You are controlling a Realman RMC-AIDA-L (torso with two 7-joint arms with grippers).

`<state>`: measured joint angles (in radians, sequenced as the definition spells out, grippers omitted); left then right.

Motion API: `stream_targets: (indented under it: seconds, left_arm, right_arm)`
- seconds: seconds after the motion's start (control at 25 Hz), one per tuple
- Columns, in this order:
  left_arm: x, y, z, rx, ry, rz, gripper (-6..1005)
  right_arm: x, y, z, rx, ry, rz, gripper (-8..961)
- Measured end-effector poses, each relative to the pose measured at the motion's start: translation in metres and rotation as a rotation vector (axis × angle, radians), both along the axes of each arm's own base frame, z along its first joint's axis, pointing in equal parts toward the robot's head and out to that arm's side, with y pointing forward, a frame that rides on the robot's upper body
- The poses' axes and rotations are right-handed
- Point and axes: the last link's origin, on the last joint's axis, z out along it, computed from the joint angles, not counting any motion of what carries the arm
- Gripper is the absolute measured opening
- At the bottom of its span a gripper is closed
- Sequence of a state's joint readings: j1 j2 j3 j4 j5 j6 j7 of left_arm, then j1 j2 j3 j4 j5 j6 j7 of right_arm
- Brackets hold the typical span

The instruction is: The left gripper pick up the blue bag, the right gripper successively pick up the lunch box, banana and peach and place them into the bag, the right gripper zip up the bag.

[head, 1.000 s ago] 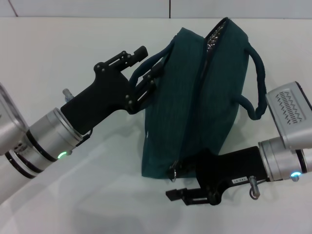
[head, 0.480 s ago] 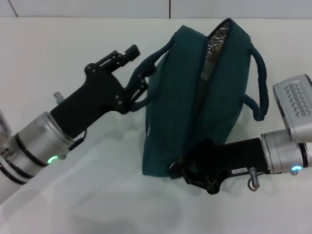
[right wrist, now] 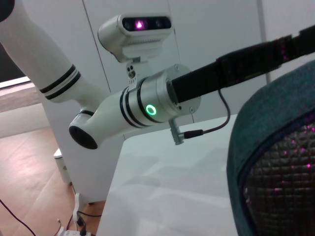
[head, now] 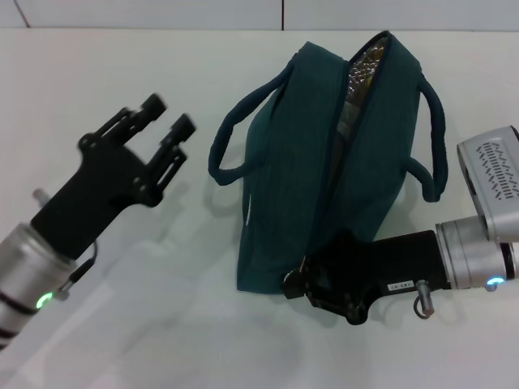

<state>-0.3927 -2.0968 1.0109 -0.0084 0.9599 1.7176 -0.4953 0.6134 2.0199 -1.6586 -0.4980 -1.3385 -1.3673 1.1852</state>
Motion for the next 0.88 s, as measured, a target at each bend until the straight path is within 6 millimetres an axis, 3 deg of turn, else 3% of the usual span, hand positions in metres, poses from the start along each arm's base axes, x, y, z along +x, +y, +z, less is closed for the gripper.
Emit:
stream_targets:
  seconds: [0.24,0.4,0.88]
  left_arm:
    - [-0.027,-0.03,0.006,0.0,0.07,0.053,462]
    - [-0.034,-0.048,-0.003,-0.03,0.154,0.031,462]
    - [-0.037,-0.062,-0.033,-0.2,0.245,0.014,462]
  right_arm:
    - [-0.004,0.002,0.004,0.004,0.01,0.024,22]
    - [-0.01,0.008,0.008,0.042,0.02,0.063,21]
    - [-0.018,0.023,0.028,0.194,0.118,0.085,20]
